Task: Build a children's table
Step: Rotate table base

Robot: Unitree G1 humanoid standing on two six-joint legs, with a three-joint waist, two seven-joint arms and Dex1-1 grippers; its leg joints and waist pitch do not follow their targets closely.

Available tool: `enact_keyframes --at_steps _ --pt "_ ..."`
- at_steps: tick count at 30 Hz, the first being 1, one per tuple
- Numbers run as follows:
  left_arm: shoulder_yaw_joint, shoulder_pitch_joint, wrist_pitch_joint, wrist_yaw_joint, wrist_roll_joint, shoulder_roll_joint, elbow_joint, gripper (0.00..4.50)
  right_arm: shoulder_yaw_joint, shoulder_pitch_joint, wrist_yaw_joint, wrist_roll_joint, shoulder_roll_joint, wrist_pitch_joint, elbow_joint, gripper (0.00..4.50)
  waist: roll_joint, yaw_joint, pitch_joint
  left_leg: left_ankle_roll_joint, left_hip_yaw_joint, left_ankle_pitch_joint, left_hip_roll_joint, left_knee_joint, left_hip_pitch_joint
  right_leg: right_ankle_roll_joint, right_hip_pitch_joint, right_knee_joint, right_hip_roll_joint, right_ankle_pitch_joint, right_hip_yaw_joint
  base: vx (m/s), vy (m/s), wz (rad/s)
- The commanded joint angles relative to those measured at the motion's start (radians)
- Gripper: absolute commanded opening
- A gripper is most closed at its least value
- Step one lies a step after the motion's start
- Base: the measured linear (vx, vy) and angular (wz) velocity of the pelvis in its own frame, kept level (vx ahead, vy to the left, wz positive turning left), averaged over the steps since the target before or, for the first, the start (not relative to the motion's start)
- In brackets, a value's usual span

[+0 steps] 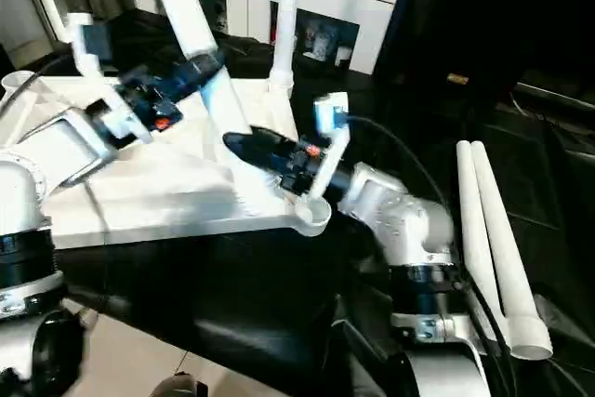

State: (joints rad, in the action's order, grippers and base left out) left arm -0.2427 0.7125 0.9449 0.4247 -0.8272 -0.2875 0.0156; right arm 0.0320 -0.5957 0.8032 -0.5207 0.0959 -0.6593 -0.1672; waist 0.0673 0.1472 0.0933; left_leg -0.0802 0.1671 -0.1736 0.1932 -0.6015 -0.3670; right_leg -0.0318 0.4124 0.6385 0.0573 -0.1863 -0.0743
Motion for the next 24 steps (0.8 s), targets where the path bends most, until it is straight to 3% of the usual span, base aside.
enact_keyframes --at_steps 1,2,4,7,8,11,16,17,24 --pt "0.128 0.023 -0.05 -0.044 0.135 -0.014 -0.021 1.87 -0.034 -0.026 -0.124 0.149 0.003 0.154 -0.018 3.04 -0.032 0.0 -0.096 -0.083 -0.017 -0.149 0.034 0.072 0.013 -0.071 -0.062 -0.08 0.084 -0.208 0.054 0.0 0.0 0.0" --pt "0.146 0.029 -0.064 -0.061 0.164 -0.017 -0.02 1.87 -0.051 -0.03 -0.146 0.183 0.0 0.19 -0.021 3.04 -0.035 -0.002 -0.097 -0.088 -0.016 -0.143 0.034 0.071 0.015 -0.075 -0.06 -0.077 0.084 -0.188 0.055 0.0 0.0 0.0" --pt "0.166 0.039 -0.081 -0.09 0.195 -0.01 -0.022 1.86 -0.079 -0.033 -0.163 0.218 -0.01 0.228 -0.023 3.04 -0.033 -0.006 -0.097 -0.087 -0.014 -0.137 0.032 0.069 0.011 -0.099 -0.065 -0.071 0.081 -0.14 0.056 0.0 0.0 0.0" --pt "0.189 0.056 -0.115 -0.133 0.245 0.006 -0.021 1.86 -0.088 -0.04 -0.209 0.229 -0.043 0.23 -0.036 3.04 -0.033 -0.011 -0.097 -0.078 -0.013 -0.139 0.031 0.068 0.01 -0.121 -0.067 -0.069 0.08 -0.12 0.056 0.0 0.0 0.0" --pt "0.189 0.062 -0.13 -0.147 0.257 0.02 -0.015 1.86 -0.113 -0.036 -0.228 0.253 -0.05 0.247 -0.049 3.04 -0.028 -0.012 -0.096 -0.073 -0.012 -0.143 0.03 0.067 0.009 -0.125 -0.068 -0.071 0.081 -0.128 0.057 0.0 0.0 0.0" --pt "0.185 0.07 -0.154 -0.159 0.27 0.044 0.002 1.86 -0.163 -0.021 -0.256 0.308 -0.066 0.299 -0.074 3.04 -0.029 -0.013 -0.096 -0.072 -0.012 -0.146 0.03 0.067 0.008 -0.13 -0.067 -0.072 0.081 -0.131 0.056 0.0 0.0 0.0" --pt "0.185 0.067 -0.159 -0.159 0.279 0.053 0.004 1.86 -0.153 -0.028 -0.326 0.325 -0.11 0.3 -0.125 3.04 -0.031 -0.016 -0.095 -0.073 -0.013 -0.16 0.031 0.068 0.011 -0.128 -0.064 -0.071 0.081 -0.138 0.058 0.0 0.0 0.0" --pt "0.184 0.067 -0.158 -0.157 0.277 0.054 0.004 1.86 -0.151 -0.031 -0.335 0.33 -0.113 0.301 -0.132 2.77 -0.031 -0.016 -0.096 -0.074 -0.012 -0.165 0.031 0.068 0.011 -0.129 -0.064 -0.071 0.08 -0.137 0.057 0.0 0.0 0.0" --pt "0.187 0.065 -0.184 -0.135 0.311 0.046 0.022 1.86 -0.13 -0.052 -0.338 0.313 -0.116 0.327 -0.161 2.22 -0.03 -0.016 -0.095 -0.07 -0.011 -0.163 0.03 0.068 0.011 -0.123 -0.065 -0.07 0.081 -0.126 0.058 0.0 0.0 0.0"
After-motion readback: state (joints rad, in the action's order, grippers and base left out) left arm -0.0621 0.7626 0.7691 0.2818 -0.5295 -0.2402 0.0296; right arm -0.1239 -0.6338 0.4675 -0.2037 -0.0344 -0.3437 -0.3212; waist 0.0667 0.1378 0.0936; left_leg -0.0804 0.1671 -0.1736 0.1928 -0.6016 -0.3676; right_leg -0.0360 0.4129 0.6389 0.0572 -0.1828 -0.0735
